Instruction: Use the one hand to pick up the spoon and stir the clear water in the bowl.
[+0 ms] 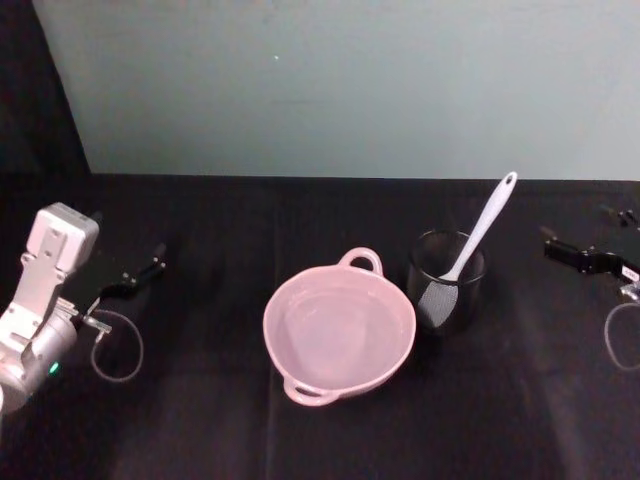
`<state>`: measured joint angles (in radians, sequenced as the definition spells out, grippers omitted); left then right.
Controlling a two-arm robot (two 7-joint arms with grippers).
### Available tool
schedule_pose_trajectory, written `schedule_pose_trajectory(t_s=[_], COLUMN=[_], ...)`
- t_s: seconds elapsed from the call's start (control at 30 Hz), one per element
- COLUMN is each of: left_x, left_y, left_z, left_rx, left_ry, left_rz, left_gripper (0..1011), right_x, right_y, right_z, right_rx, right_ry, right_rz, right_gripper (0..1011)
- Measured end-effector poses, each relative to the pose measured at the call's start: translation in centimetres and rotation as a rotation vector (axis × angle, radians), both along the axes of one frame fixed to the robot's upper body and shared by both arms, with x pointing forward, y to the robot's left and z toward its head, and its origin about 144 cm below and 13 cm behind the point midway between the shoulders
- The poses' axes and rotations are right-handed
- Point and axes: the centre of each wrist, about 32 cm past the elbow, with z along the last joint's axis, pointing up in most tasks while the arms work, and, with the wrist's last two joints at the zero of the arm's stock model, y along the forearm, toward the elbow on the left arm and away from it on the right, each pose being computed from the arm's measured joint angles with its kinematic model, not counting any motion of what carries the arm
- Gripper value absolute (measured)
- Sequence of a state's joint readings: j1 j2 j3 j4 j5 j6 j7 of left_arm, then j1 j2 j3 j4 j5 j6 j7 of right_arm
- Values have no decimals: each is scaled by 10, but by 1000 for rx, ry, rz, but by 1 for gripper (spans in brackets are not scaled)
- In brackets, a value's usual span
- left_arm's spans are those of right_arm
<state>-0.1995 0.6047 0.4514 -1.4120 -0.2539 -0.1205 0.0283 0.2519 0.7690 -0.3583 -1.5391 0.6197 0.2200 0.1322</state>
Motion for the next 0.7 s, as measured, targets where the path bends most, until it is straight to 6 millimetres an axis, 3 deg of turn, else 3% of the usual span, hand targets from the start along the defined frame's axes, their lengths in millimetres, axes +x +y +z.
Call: schedule_pose_trajectory(t_s=[0.33, 0.7], left_x=[0, 0], left_y=[0, 0], left_z=[0, 0], left_rx=[0, 0], left_ry=[0, 0], left_rz=[0, 0], left_gripper=[1005, 1005], right_x=[5, 9], right_y=[-3, 1], right_z=[-50, -63], right_rx=[12, 17], right_ry=[-155, -78], right_rz=[33, 64], right_gripper=[1002, 1003])
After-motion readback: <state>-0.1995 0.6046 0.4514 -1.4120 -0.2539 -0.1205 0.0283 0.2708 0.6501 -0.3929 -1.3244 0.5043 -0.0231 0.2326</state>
